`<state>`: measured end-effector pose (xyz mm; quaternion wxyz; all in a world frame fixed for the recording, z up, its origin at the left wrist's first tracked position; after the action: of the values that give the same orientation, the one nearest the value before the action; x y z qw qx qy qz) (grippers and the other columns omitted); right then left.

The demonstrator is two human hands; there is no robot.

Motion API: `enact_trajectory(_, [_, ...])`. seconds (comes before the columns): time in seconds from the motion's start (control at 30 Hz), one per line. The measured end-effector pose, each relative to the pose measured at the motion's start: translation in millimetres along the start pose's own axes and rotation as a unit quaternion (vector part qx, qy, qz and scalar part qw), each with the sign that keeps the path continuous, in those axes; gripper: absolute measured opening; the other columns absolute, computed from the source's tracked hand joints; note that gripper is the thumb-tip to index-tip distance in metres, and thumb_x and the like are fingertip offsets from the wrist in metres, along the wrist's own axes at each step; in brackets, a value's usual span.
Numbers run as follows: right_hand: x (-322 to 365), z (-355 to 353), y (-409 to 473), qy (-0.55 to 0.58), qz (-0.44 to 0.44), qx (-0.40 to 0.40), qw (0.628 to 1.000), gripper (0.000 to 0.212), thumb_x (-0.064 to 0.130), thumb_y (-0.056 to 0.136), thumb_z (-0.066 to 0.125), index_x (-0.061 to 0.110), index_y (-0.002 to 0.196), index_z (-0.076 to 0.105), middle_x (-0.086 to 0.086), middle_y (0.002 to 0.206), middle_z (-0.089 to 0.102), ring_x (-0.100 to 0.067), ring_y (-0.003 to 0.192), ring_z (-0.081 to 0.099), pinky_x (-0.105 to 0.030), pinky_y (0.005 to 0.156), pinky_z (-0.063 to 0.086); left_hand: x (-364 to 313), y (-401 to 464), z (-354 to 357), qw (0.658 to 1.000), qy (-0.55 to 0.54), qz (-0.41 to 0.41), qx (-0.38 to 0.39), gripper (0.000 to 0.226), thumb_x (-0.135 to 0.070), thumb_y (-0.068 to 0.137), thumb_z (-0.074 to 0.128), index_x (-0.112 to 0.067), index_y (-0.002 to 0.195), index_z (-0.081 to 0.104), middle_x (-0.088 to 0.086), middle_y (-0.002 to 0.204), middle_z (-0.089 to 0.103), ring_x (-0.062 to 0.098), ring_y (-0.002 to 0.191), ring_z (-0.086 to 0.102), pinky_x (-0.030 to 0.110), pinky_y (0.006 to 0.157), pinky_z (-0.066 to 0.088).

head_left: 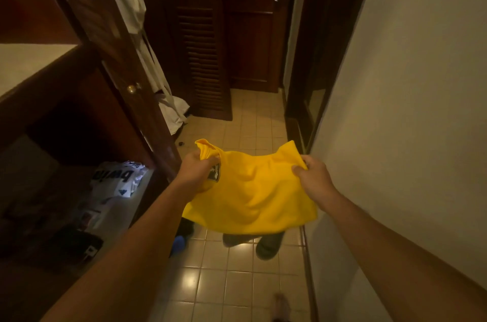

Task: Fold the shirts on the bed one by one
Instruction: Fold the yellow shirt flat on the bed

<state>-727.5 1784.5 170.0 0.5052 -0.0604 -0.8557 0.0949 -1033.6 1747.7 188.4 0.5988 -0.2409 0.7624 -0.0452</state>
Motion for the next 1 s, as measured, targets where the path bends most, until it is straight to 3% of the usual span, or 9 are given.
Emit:
enact_trajectory(0.17, [16,-1,64,-0.005,0.004,0.020,1.000,0.044,0.022,0.103,0.055,0.013,0.145,0.049,-0.011,0.141,0.054,-0.030,0.125,0.052,-0.037,0.099,0.040,-17,47,6,0.999,-0.021,-0.017,-0.025,0.015,-0.023,0.094,0.069,-0.015,0.107,0.067,0.012,0.104,0.069,0.029,0.096,0.066,0.048,0.092,0.054])
enact_trajectory(0.3, [34,9,118,-0.008,0.005,0.045,0.999,0.044,0.024,0.102,0.057,0.014,0.145,0.051,-0.010,0.140,0.055,-0.030,0.122,0.053,-0.037,0.096,0.042,-28,82,3,0.997,-0.056,-0.019,-0.045,0.020,-0.023,0.094,0.069,-0.011,0.110,0.070,0.013,0.107,0.072,0.031,0.100,0.069,0.053,0.099,0.052])
enact_trajectory(0.47, [53,39,175,0.022,0.049,0.103,0.993,0.046,0.024,0.096,0.065,0.018,0.140,0.053,-0.007,0.133,0.057,-0.028,0.113,0.056,-0.046,0.099,0.047,-33,123,-7,0.994,-0.080,-0.031,-0.070,0.021,-0.022,0.095,0.069,-0.007,0.110,0.071,0.015,0.104,0.074,0.034,0.097,0.071,0.054,0.096,0.055])
enact_trajectory(0.57, [70,66,212,0.014,0.055,0.134,0.989,0.050,0.018,0.089,0.069,0.027,0.135,0.052,-0.004,0.127,0.057,-0.022,0.102,0.057,-0.040,0.086,0.050,-34,156,-17,0.990,-0.091,-0.041,-0.097,0.021,-0.020,0.095,0.069,-0.005,0.109,0.071,0.017,0.103,0.074,0.034,0.095,0.071,0.053,0.095,0.056])
enact_trajectory(0.63, [80,86,239,0.002,0.054,0.147,0.988,0.060,0.016,0.088,0.069,0.025,0.143,0.048,-0.004,0.132,0.055,-0.025,0.108,0.056,-0.039,0.088,0.047,-34,181,-24,0.988,-0.098,-0.053,-0.107,0.022,-0.022,0.094,0.069,-0.007,0.110,0.071,0.015,0.104,0.073,0.033,0.095,0.071,0.054,0.095,0.056])
enact_trajectory(0.77, [107,116,295,-0.017,0.042,0.140,0.989,0.058,0.018,0.093,0.066,0.023,0.146,0.046,-0.004,0.132,0.049,-0.024,0.109,0.048,-0.040,0.091,0.041,-41,238,-37,0.986,-0.110,-0.073,-0.102,0.040,-0.037,0.087,0.072,-0.017,0.122,0.066,0.010,0.115,0.070,0.032,0.100,0.069,0.056,0.095,0.055])
enact_trajectory(1.0, [166,144,380,-0.046,0.006,0.124,0.991,0.058,0.015,0.094,0.063,0.021,0.149,0.044,-0.012,0.138,0.051,-0.027,0.109,0.050,-0.040,0.088,0.041,-73,312,-57,0.988,-0.105,-0.064,-0.092,0.024,-0.009,0.091,0.063,-0.003,0.114,0.065,0.016,0.113,0.069,0.030,0.098,0.065,0.040,0.087,0.054])
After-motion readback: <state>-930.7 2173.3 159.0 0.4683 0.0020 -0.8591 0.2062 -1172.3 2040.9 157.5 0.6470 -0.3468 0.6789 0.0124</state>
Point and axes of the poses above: each hand's wrist, its own y-axis towards the middle knuckle, its own z-axis out of the palm, x = y × z, the point moved 8 cm from there along y, towards the middle knuckle
